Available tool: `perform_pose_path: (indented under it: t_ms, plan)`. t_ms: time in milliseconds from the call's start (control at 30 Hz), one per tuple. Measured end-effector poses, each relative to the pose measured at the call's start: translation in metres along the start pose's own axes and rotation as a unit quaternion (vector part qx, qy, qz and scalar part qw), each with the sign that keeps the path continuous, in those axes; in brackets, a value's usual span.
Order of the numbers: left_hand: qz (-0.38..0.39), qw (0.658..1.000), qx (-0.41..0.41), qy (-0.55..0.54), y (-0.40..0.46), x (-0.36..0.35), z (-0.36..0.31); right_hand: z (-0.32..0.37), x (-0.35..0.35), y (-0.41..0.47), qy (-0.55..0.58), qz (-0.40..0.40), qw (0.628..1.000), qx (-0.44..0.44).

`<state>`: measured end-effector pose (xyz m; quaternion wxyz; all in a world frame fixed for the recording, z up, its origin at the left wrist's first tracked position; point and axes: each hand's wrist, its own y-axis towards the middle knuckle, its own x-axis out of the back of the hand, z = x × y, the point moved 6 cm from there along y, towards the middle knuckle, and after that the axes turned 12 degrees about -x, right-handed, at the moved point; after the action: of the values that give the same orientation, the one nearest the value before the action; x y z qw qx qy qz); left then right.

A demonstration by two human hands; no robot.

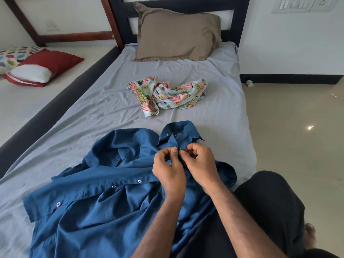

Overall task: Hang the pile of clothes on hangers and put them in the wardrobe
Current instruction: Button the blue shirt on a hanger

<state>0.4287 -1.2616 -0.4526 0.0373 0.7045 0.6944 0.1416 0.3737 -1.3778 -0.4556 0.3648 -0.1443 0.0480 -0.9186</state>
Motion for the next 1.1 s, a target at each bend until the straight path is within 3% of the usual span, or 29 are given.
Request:
perform_pose_path:
  t_ms: [267, 867, 1100]
  plan:
    - [0.031, 0.999, -0.036, 0.014, -0.004, -0.007, -0.004, 0.0, 0.004, 0.001, -0.001, -0.02, 1.0, -0.004]
    - [0.054, 0.998, -0.016, 0.012, 0.008, -0.005, 0.0, 0.006, 0.006, -0.001, 0.013, 0.0, 0.999, 0.044]
    - [0.103, 0.994, 0.012, -0.016, 0.003, 0.0, 0.004, 0.017, 0.005, -0.009, -0.069, -0.045, 0.991, 0.108]
